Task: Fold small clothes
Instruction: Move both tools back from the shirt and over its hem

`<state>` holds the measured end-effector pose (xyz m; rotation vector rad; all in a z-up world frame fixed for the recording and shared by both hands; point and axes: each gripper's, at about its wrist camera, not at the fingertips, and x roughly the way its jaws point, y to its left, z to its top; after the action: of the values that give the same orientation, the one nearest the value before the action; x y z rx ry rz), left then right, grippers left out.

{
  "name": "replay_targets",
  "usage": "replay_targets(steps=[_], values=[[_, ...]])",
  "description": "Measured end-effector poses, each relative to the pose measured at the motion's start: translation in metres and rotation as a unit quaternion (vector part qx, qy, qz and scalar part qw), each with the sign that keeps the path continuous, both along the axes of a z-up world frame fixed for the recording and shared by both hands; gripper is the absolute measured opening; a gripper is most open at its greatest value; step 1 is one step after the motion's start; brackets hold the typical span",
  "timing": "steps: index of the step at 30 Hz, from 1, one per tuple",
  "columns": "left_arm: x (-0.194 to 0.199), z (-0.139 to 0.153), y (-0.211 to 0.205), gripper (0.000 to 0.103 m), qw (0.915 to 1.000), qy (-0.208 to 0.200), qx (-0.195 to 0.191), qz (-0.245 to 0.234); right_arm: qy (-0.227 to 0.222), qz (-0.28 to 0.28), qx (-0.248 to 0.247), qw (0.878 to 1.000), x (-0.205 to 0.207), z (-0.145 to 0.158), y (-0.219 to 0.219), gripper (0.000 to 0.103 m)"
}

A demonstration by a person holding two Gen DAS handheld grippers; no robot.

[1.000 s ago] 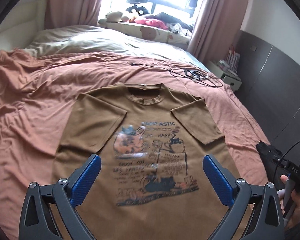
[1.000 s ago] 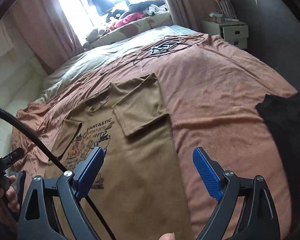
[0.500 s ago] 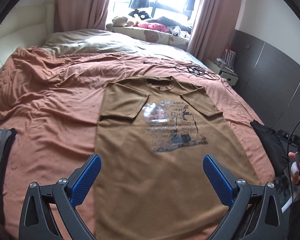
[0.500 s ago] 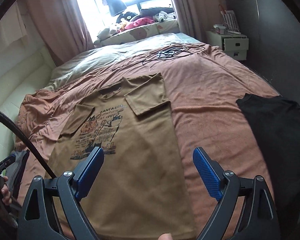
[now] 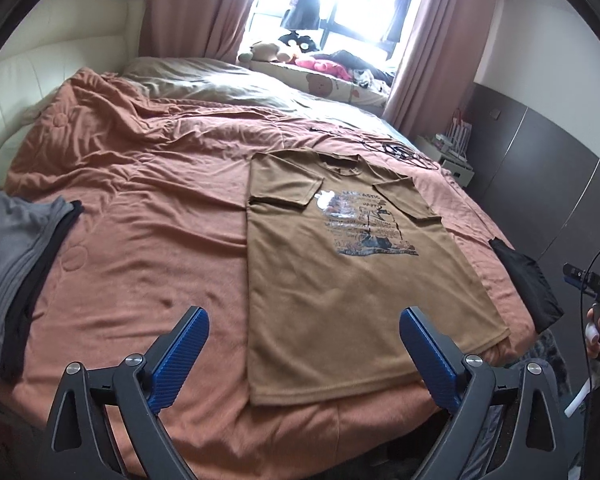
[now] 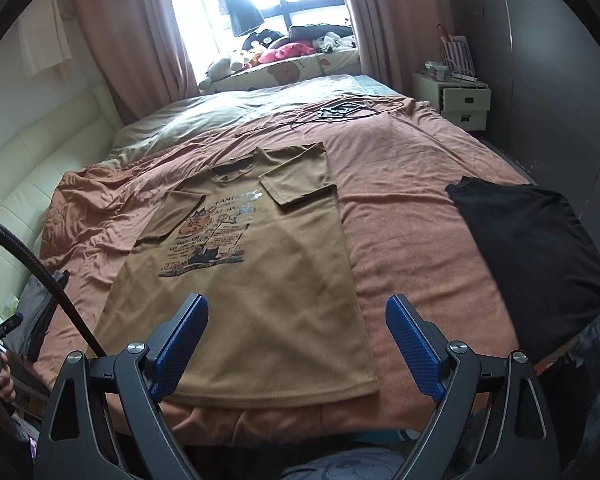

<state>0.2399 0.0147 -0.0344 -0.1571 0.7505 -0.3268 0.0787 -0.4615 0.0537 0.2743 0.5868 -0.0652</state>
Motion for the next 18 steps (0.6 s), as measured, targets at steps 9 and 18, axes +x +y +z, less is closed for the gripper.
replay_targets(steps=[9,18], values=[[-0.036,-0.019,0.034,0.079,0.9995,0.018,-0.023,0.01,0.005,0.003,0.022,1.0,-0.027,-0.033,-0.012,0.09],[-0.024,-0.066,0.057,0.053,0.9944,0.072,-0.069,0.038,0.03,0.001,0.066,0.997,-0.014,-0.078,-0.032,0.075]])
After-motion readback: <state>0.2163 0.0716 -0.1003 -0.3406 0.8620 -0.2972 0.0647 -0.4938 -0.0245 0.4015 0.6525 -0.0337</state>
